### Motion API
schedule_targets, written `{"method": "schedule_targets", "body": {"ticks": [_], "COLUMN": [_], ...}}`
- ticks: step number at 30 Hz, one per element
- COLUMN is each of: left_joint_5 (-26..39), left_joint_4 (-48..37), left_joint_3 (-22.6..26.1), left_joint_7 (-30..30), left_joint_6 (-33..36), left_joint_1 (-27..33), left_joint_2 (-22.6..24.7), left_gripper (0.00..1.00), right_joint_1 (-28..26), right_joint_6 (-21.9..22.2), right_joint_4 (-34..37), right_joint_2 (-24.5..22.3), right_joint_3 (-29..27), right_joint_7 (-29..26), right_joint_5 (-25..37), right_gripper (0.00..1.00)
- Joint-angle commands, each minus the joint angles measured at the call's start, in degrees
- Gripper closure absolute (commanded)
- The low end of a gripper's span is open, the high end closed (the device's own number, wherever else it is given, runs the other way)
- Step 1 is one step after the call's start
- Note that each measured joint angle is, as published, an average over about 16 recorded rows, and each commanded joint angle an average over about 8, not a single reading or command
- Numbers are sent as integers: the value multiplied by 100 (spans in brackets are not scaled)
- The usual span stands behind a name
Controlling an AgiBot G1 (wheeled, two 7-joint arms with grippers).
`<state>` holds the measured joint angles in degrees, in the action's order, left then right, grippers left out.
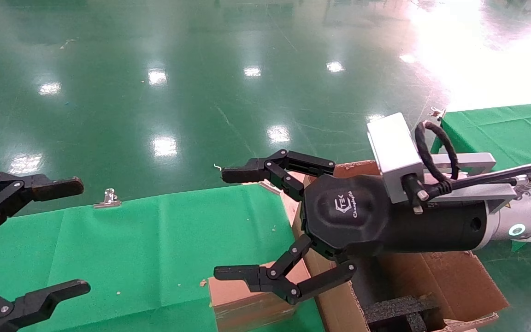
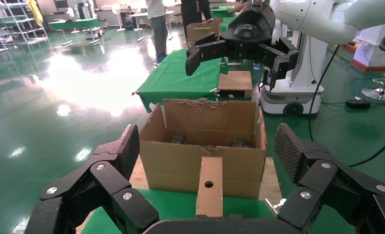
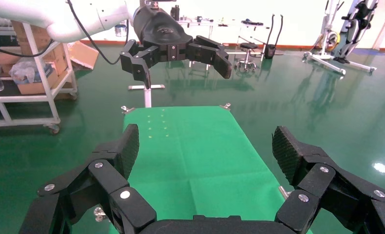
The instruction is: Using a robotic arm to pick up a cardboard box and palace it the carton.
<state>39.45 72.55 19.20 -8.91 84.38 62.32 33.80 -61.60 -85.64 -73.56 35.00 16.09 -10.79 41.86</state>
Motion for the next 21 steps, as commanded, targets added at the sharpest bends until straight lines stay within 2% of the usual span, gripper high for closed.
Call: {"method": "schedule_targets", "body": {"ticks": [1, 11, 12, 19, 20, 21], "left_joint_5": [0, 0, 0, 0, 0, 0], "left_joint_4": [0, 0, 0, 0, 0, 0], "left_joint_3": [0, 0, 0, 0, 0, 0], "left_joint_7": [0, 0, 0, 0, 0, 0], "left_joint_6": [0, 0, 0, 0, 0, 0], "left_joint_1": [0, 0, 0, 0, 0, 0], "left_joint_2": [0, 0, 0, 0, 0, 0], "left_gripper": [0, 0, 6, 93, 100, 100], "right_joint_1": [0, 0, 0, 0, 0, 0], "right_joint_6": [0, 0, 0, 0, 0, -1], "right_joint_4": [0, 0, 0, 0, 0, 0], "right_joint_2": [0, 0, 0, 0, 0, 0], "right_joint_3": [0, 0, 0, 0, 0, -1], "right_joint_7": [0, 0, 0, 0, 0, 0], "right_joint_5": [0, 0, 0, 0, 0, 0], "right_gripper": [0, 0, 0, 0, 0, 0]}}
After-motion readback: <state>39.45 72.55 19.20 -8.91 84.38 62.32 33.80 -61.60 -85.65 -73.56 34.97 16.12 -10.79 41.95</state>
